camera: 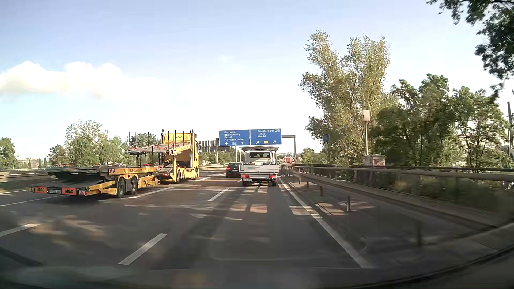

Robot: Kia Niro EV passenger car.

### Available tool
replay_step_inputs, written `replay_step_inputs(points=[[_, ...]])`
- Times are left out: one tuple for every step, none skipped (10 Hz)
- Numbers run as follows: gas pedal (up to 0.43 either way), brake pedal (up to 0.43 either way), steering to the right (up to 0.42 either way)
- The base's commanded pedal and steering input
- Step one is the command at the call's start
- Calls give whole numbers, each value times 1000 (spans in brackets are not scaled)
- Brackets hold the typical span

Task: Follow the waypoints while adhering to traffic rules and regulations

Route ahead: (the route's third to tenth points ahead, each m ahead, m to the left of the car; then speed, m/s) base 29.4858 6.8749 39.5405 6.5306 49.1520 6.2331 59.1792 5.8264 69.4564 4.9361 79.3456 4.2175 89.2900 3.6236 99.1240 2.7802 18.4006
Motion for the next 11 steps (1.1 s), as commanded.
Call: replay_step_inputs(points=[[59,0,3],[59,0,3],[47,0,3],[20,0,3],[0,0,4],[0,0,4],[0,0,4],[0,0,4],[0,0,4],[59,0,4],[79,0,4]])
